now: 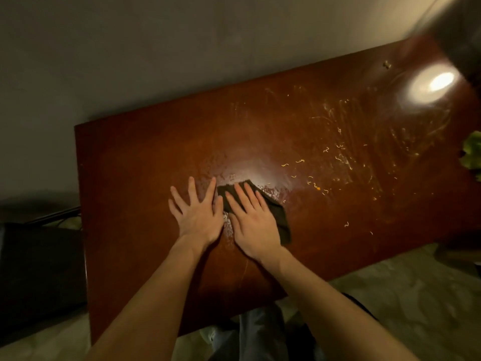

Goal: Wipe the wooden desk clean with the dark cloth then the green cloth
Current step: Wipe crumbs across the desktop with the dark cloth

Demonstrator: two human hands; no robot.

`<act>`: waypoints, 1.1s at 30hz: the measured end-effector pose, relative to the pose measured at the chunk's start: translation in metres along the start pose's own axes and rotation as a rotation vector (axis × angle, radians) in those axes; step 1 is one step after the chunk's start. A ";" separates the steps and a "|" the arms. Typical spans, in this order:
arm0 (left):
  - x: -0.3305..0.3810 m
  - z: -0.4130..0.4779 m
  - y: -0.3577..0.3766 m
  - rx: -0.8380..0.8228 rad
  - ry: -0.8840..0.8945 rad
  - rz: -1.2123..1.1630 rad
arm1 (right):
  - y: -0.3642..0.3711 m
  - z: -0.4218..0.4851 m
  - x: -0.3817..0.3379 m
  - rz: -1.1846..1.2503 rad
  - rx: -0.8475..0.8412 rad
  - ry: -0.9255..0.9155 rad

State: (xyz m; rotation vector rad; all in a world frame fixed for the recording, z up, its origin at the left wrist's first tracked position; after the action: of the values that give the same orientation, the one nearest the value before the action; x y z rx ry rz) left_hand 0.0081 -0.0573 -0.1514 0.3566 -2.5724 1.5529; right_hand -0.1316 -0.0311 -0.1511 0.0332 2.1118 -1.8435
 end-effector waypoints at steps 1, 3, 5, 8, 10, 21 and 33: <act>0.000 0.001 0.001 0.007 -0.006 -0.005 | -0.001 0.018 0.006 0.007 0.002 0.000; -0.003 0.002 0.003 0.008 -0.011 -0.007 | -0.007 0.046 0.028 0.029 0.019 0.036; -0.004 0.002 0.004 0.002 -0.002 0.007 | -0.016 0.058 0.057 0.022 0.046 0.104; -0.007 0.003 0.007 -0.017 0.004 -0.021 | -0.024 0.046 0.083 0.023 0.064 0.159; -0.009 0.004 0.009 -0.022 0.017 -0.031 | -0.023 0.023 0.081 0.043 0.070 0.186; -0.019 0.002 0.006 0.099 0.020 -0.139 | 0.010 0.050 -0.023 0.036 -0.032 0.028; -0.016 0.024 -0.028 0.244 0.119 0.061 | -0.002 0.027 0.001 0.037 -0.015 0.083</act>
State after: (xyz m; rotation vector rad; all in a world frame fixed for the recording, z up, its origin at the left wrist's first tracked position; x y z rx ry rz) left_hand 0.0312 -0.0889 -0.1417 0.2014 -2.3311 1.8552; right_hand -0.1271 -0.0576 -0.1525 0.1472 2.1658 -1.8340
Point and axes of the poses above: each hand's wrist, its own z-axis towards the middle knuckle, its own y-axis out of the palm, x = y × z, the point moved 7 cm from there along z, towards the middle knuckle, and after that the axes turned 4 degrees about y, right-handed, at the moved point
